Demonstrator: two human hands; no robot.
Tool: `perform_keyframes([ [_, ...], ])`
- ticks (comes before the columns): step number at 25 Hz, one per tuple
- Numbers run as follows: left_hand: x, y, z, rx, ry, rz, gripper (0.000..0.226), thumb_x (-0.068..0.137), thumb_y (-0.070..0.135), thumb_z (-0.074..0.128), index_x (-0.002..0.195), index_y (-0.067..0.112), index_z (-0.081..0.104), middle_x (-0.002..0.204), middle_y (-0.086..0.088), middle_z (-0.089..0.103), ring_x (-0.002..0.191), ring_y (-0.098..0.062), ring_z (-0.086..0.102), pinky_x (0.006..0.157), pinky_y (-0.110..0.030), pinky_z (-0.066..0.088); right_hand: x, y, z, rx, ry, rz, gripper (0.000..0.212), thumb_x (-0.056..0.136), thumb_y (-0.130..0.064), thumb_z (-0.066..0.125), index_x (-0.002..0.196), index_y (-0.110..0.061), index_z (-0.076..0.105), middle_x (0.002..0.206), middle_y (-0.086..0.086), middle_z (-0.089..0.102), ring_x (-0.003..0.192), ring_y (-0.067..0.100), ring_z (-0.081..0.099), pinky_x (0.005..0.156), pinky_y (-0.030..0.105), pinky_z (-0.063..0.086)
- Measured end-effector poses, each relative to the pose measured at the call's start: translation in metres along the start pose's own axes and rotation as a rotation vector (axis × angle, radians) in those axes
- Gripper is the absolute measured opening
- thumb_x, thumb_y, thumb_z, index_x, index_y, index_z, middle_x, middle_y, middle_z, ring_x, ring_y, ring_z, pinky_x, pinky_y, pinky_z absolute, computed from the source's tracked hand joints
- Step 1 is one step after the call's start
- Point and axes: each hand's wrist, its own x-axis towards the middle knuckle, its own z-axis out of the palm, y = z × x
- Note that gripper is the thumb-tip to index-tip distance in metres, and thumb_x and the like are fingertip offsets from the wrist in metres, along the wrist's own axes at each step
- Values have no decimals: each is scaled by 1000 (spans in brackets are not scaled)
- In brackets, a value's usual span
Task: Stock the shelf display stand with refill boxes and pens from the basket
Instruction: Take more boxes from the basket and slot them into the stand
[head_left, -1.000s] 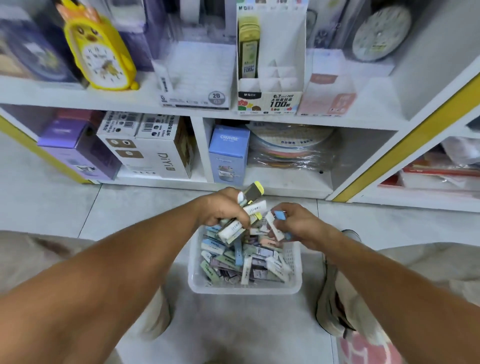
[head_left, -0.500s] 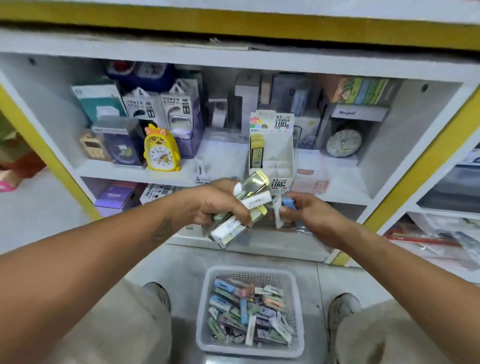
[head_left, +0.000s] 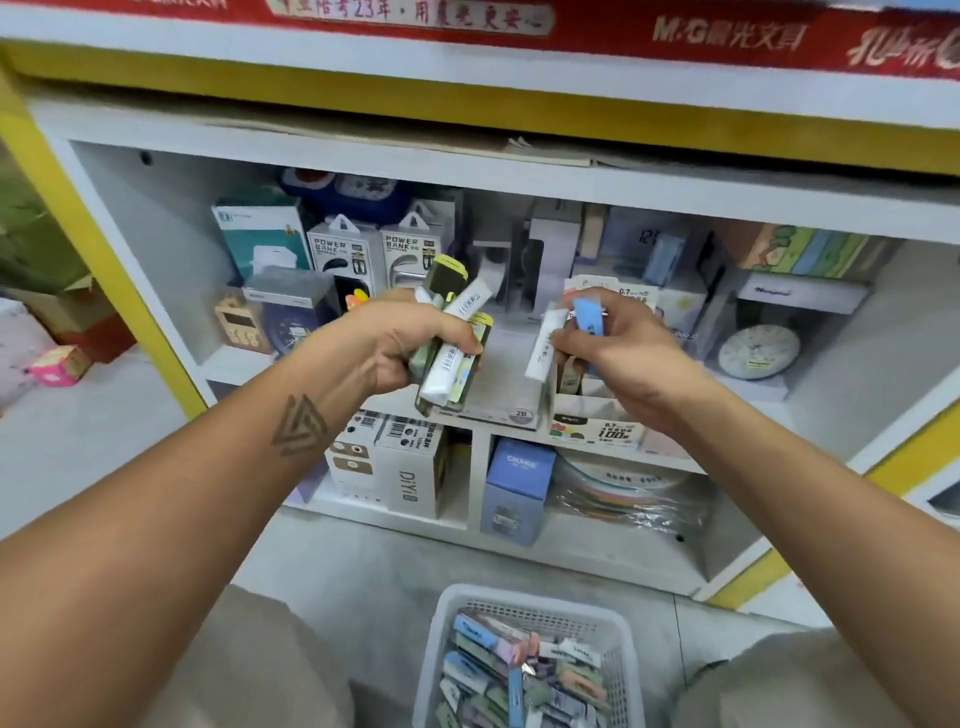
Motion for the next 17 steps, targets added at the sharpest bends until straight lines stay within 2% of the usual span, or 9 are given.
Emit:
perform_keyframes([
  [2,9,1,-13,-36,48,-7,50,65,-21,70,112,-5,61,91,-24,72,78,-38,73,64,-48,58,11,3,5,-19,-35,-41,33,88,-3,69,109,-28,70,72,0,70,72,16,69,64,27,51],
  [4,14,3,-24,-32,78,-9,50,65,-20,70,111,-4,62,89,-23,72,77,-36,73,64,-48,58,25,3,12,-37,-41,-38,29,87,-6,69,105,-28,72,76,3,74,75,16,72,69,30,51],
  [7,19,5,-37,-9,100,-27,39,67,-19,70,102,-3,65,87,-22,73,77,-36,73,71,-53,58,39,5,27,-68,-11,-39,15,88,-9,69,94,-23,70,76,7,75,72,17,74,63,26,48],
  [10,23,6,-44,11,120,-53,32,72,-18,68,98,-1,64,84,-20,72,77,-34,72,76,-54,58,44,15,39,-104,-13,-49,6,84,-8,76,87,-12,73,74,0,73,64,9,67,57,17,47],
  [12,25,7,-45,17,115,-69,31,74,-17,67,99,0,62,84,-19,70,75,-33,71,75,-52,58,46,19,42,-202,-30,-41,5,83,-13,80,83,-13,75,72,-4,70,58,6,61,54,16,47],
  [14,27,6,-45,21,111,-79,36,73,-17,67,106,-1,63,89,-21,69,76,-33,70,74,-49,58,49,20,43,-321,-59,-24,5,84,-16,79,81,-16,75,66,-2,69,52,11,62,50,19,47],
  [17,28,4,-44,26,106,-94,52,71,-16,68,121,-5,61,105,-25,68,83,-35,70,75,-47,58,52,22,47,-492,-100,-15,9,85,-19,77,78,-15,72,67,2,71,53,11,68,50,17,45],
])
